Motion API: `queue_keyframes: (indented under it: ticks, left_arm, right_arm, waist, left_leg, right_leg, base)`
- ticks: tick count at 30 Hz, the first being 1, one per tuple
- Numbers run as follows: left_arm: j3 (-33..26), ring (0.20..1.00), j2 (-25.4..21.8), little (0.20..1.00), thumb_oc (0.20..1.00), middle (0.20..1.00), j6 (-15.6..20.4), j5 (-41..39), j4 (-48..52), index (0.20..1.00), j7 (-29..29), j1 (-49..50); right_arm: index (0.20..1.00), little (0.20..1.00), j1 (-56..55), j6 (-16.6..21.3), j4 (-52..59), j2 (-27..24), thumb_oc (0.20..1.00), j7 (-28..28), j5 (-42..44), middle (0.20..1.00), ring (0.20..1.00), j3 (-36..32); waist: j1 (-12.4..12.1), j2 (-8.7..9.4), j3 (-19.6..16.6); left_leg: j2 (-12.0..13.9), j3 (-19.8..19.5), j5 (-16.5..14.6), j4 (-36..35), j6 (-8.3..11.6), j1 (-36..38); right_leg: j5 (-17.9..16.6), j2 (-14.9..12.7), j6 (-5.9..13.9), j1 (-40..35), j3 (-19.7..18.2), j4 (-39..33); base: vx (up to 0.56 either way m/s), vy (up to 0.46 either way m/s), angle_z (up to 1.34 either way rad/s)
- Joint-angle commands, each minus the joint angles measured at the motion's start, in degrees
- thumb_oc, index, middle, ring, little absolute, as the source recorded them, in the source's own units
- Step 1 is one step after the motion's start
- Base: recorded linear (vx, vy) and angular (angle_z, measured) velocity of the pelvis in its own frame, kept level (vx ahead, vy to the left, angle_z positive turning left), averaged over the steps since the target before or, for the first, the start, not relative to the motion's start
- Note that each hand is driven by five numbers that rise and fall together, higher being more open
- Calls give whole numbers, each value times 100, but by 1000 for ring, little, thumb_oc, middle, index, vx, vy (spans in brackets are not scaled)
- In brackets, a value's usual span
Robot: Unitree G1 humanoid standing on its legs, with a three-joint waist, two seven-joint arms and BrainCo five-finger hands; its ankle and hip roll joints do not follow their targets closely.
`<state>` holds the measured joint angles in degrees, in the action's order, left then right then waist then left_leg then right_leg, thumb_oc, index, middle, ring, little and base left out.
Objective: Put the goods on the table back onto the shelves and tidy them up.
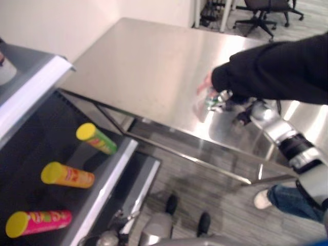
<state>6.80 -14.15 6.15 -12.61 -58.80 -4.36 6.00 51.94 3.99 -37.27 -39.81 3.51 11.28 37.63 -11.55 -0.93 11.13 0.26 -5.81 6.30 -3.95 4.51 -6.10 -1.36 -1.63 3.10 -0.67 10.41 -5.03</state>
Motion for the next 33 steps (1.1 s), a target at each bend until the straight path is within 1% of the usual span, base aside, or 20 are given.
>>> queue_keyframes:
  ticks: [1,4,8,9,10,12,13,14,17,22,23,25,26,28,29,30,31,32,33]
  left_arm:
    - [231,1000,-269,1000,1000,1000,63,-163,-254,1000,-80,-314]
    - [167,1000,-261,1000,1000,1000,47,-110,-259,1000,-80,-312]
    - [168,1000,-261,1000,1000,1000,47,-110,-259,1000,-80,-312]
    - [50,1000,-230,1000,1000,1000,42,-22,-186,1000,-70,-258]
    - [18,1000,-202,1000,1000,1000,38,19,-147,1000,-56,-219]
    - [-38,1000,-192,1000,1000,1000,37,49,-130,1000,-57,-203]
    - [-35,1000,-194,1000,1000,1000,37,49,-130,1000,-57,-203]
    - [-102,1000,-174,1000,1000,1000,30,97,-126,1000,-59,-188]
    - [-214,1000,-167,1000,1000,1000,13,193,-145,1000,-46,-206]
    - [-323,1000,-177,1000,1000,1000,12,335,-152,1000,-75,-229]
    - [-322,1000,-177,1000,1000,1000,12,335,-152,1000,-75,-229]
    - [-349,1000,-159,1000,1000,1000,26,341,-119,1000,-86,-246]
    - [-370,1000,-143,1000,1000,1000,46,331,-47,1000,-98,-249]
    - [-408,1000,-135,1000,1000,1000,51,336,7,1000,-100,-251]
    - [-434,1000,-134,1000,1000,1000,57,339,20,1000,-117,-262]
    - [-481,1000,-114,1000,1000,1000,53,351,35,1000,-148,-269]
    - [-465,1000,-120,1000,1000,1000,53,350,35,1000,-149,-271]
    - [-480,1000,-110,1000,1000,1000,55,364,40,1000,-165,-265]
    - [-488,1000,-109,1000,1000,1000,60,360,42,1000,-166,-268]
  right_arm:
    - [1000,1000,312,214,557,-123,1000,5,160,1000,1000,-39]
    - [1000,1000,25,229,931,-314,1000,36,227,1000,1000,-135]
    - [1000,1000,22,228,934,-315,1000,36,227,1000,1000,-137]
    - [1000,1000,-507,293,1573,-661,1000,16,257,1000,1000,-461]
    - [1000,1000,-740,349,1846,-812,1000,-22,226,1000,1000,-659]
    - [1000,1000,-1012,395,2187,-924,1000,-51,247,1000,1000,-893]
    - [1000,1000,-1021,393,2193,-926,1000,-50,246,1000,1000,-901]
    - [1000,1000,-1364,440,2554,-1049,1000,-86,271,1000,1000,-1243]
    - [1000,1000,-1774,531,3081,-1258,1000,-81,204,1000,1000,-1647]
    - [1000,1000,-2091,696,3809,-1640,1000,-222,-63,1000,1000,-2227]
    - [1000,1000,-2093,696,3810,-1640,1000,-222,-63,1000,1000,-2229]
    - [1000,1000,-2241,775,4079,-1753,1000,-339,-96,1000,1000,-2565]
    - [1000,1000,-2469,843,4270,-1850,1000,-487,-150,1000,1000,-3008]
    - [1000,1000,-2742,875,4387,-1994,1000,-662,-314,1000,1000,-3469]
    - [1000,1000,-2888,868,4381,-2051,1000,-755,-440,1000,1000,-3671]
    - [1000,1000,-3162,838,4251,-2115,1000,-954,-616,1000,1000,-4054]
    - [1000,1000,-3202,836,4268,-2113,1000,-952,-617,1000,1000,-4092]
    - [1000,1000,-3436,818,4164,-2117,1000,-1038,-617,1000,1000,-4372]
    - [1000,1000,-3577,792,4089,-2105,1000,-1096,-664,1000,1000,-4515]
  waist:
    - [-139,318,-83]
    - [-71,330,-87]
    - [-72,330,-88]
    - [45,343,-97]
    - [98,347,-101]
    - [153,352,-105]
    - [149,354,-106]
    - [213,348,-114]
    - [315,348,-130]
    - [480,363,-174]
    - [479,363,-174]
    - [557,367,-188]
    - [649,371,-204]
    - [745,382,-220]
    - [784,387,-228]
    - [867,395,-242]
    - [846,399,-243]
    - [893,410,-251]
    - [908,412,-249]
  left_leg:
    - [293,137,-770,740,285,-231]
    - [306,169,-783,743,289,-218]
    - [306,170,-783,743,289,-218]
    - [339,235,-817,762,276,-189]
    - [353,263,-833,770,271,-176]
    - [375,301,-840,775,273,-172]
    - [375,302,-840,775,273,-172]
    - [397,338,-854,780,268,-156]
    - [425,408,-882,798,265,-150]
    - [470,524,-931,832,264,-106]
    - [470,525,-932,832,264,-106]
    - [483,561,-950,849,267,-92]
    - [489,595,-970,873,269,-86]
    - [501,624,-1001,893,259,-67]
    - [505,642,-1012,898,254,-56]
    - [503,692,-1036,905,241,-43]
    - [504,698,-1038,906,241,-41]
    - [510,723,-1063,915,230,-41]
    - [511,748,-1072,919,223,-40]
  right_leg:
    - [983,-876,985,-198,-145,818]
    - [983,-889,992,-205,-140,817]
    - [983,-889,992,-205,-140,818]
    - [971,-901,996,-196,-167,836]
    - [965,-904,998,-183,-182,834]
    - [959,-906,999,-176,-191,826]
    - [959,-906,999,-175,-192,826]
    - [959,-904,998,-166,-212,824]
    - [951,-915,999,-152,-248,814]
    - [936,-923,1007,-125,-304,820]
    - [936,-923,1007,-125,-304,820]
    - [931,-920,1010,-122,-332,821]
    - [928,-912,1012,-98,-356,838]
    - [926,-906,1012,-76,-400,857]
    - [921,-902,1016,-65,-420,861]
    - [899,-900,1023,-41,-459,861]
    - [899,-900,1023,-39,-465,862]
    - [885,-908,1030,-18,-478,854]
    - [875,-908,1034,-7,-495,844]
  base:
    - [0,0,0]
    - [0,0,0]
    - [-9,2,0]
    - [-56,9,11]
    - [-64,13,7]
    - [-27,5,-7]
    - [-21,8,-10]
    - [0,0,0]
    - [-20,2,-8]
    - [-7,-4,-17]
    - [-3,8,-13]
    - [-7,14,-12]
    - [-8,24,-9]
    - [-1,25,-5]
    - [7,31,-4]
    - [6,24,-10]
    - [5,21,-13]
    - [3,9,-18]
    - [6,9,-21]
